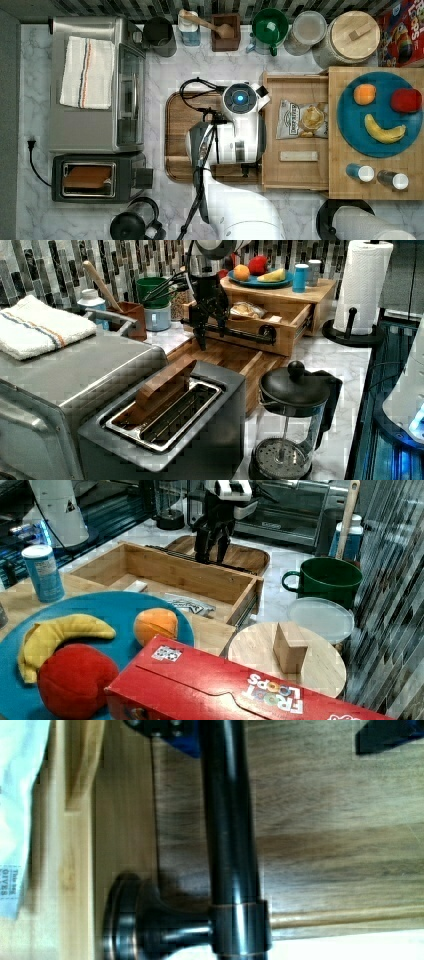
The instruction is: Open the drawer.
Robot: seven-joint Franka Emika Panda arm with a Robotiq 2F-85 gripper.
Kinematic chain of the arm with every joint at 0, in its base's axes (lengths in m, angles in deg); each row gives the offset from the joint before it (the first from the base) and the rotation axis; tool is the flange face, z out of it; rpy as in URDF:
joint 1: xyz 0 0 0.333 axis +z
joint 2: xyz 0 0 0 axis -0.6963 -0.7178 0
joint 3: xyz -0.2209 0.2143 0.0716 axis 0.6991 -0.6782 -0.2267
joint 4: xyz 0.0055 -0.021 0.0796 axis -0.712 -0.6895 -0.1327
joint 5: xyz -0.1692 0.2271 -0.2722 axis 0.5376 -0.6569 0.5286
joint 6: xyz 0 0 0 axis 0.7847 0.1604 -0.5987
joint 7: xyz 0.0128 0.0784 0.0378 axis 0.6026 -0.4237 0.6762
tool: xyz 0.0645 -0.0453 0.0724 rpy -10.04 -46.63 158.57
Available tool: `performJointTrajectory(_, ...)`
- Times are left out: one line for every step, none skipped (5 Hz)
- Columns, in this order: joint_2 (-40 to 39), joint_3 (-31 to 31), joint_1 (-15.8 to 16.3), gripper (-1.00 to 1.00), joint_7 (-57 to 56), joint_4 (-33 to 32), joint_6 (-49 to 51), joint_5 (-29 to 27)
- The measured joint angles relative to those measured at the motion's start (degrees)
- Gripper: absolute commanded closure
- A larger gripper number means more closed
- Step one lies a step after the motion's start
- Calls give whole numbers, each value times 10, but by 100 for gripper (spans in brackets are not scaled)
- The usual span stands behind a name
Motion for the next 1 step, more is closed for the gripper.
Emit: performJointTrajectory(-1, 0, 0, -100, 0, 3, 0, 0)
